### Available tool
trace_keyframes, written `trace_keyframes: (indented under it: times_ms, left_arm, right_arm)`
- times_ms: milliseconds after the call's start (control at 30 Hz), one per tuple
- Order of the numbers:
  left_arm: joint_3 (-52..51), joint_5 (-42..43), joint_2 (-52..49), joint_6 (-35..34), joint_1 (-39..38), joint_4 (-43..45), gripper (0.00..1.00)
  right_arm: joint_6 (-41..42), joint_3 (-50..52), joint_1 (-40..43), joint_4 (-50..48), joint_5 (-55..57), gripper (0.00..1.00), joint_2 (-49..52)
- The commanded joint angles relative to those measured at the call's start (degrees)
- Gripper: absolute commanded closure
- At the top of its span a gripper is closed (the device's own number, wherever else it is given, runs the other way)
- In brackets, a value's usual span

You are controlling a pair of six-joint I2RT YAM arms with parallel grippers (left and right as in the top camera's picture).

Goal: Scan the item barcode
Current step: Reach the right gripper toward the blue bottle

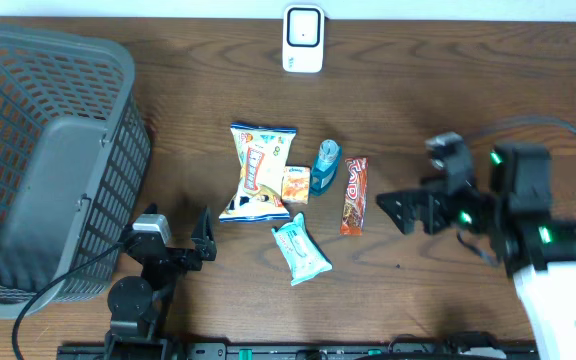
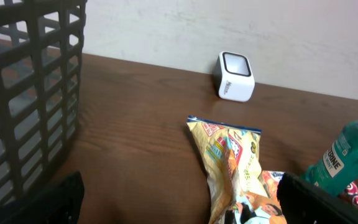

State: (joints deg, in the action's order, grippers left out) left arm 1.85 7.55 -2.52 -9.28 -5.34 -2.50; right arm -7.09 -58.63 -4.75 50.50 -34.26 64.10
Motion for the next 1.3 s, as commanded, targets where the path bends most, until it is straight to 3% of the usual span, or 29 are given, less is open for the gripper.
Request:
trace_keyframes:
  times_ms: [0,300,633,800,967,1267]
  left_arm:
    - [-1.6,0.4,0.0,-0.9,0.2,-0.8,0.02]
    - [-1.6,0.4,0.0,-0.9,0.2,-0.8,0.02]
    - [-1.6,0.4,0.0,-0.9,0.2,-0.8,0.02]
    - [-1.6,0.4,0.0,-0.9,0.2,-0.8,0.02]
    - [-1.6,0.4,0.0,-0.9,0.2,-0.8,0.02]
    - [-1.6,0.4,0.0,-0.9,0.2,-0.8,0.02]
  right_arm:
    - [-18.2,-7.3,-3.3,0.6,-3.3,0.01,7.3]
    - [-40.8,-17.2,-5.9,-0.6,-6.5,0.01,14.6]
    - [-48.8,-31.1,-6.6,-3.8,-4.7,0.01,18.5]
    - [-59.1,-36.9,-7.2,6.2,-3.2,0.01,26.3]
    - [-69.0,-42.9,-10.9,18.0,6.8,0.01,34.8]
    - [-73.8,-45.1,-17.1,20.7,15.8,0.04,43.0]
